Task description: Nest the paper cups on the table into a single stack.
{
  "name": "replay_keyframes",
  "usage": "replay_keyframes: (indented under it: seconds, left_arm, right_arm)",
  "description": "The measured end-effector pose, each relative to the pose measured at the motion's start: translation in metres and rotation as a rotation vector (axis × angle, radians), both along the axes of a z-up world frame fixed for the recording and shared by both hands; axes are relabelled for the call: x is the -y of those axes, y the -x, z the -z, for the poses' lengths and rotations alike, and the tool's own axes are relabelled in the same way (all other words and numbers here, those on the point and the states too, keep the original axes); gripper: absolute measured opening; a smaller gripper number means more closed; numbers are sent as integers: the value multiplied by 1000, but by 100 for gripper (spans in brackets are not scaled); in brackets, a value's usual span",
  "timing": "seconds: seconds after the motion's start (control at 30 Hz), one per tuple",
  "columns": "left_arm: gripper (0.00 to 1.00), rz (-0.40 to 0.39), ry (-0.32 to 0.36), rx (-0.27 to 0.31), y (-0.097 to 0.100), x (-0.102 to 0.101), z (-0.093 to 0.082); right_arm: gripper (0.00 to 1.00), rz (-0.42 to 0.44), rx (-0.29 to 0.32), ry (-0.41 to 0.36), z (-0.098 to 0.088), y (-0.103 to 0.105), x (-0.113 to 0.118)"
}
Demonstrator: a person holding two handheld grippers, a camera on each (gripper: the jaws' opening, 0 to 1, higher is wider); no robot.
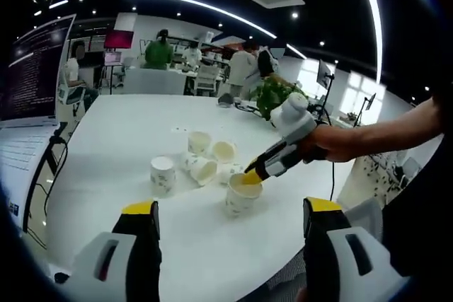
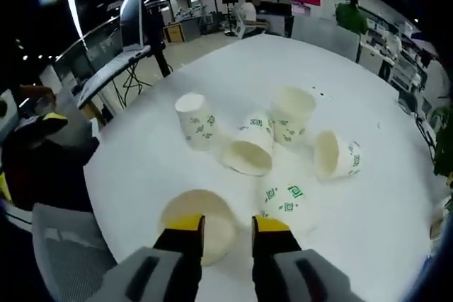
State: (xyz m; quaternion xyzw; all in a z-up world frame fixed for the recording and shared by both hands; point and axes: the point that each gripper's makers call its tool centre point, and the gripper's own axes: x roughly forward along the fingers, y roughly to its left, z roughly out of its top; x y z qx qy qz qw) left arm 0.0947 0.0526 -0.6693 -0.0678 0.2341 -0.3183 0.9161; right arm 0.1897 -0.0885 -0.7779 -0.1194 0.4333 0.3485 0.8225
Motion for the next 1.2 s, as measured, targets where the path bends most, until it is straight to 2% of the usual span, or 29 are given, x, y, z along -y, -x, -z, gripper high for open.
replay_keyframes:
  seconds: [0.13,0.27,0.37,0.67,0.9,1.1,1.13,1.2]
  left_arm:
    - [82,3,-3,-3,1,2,0]
    - [82,6,-4,-10,2,2,2]
    - [82,8,-6,-13,2,3,2]
    - [82,2,-5,-17,1,4,5]
    - [82,3,-6,-20,-2,4,8]
    - [83,3,-1,-22,-3,3,9]
    - [83,5,-8,-25,-4,2,10]
    - [83,8,-14,-26,-4,2,10]
  right_arm:
    - [29,-26,58,-43,-20,-5,-1]
    - [38,-132,156,-86,-37,-13,-17]
    - [38,-131,171,-86,-46,-17,-16]
    - [39,-140,200,-80,-49,-50,-26]
    - [38,-116,193,-64,-42,-80,-26]
    - [37,-89,173,-58,-29,-108,-25]
    - [37,-94,175,-57,-31,-112,-27]
    - [36,-105,221,-23,-31,-129,-21]
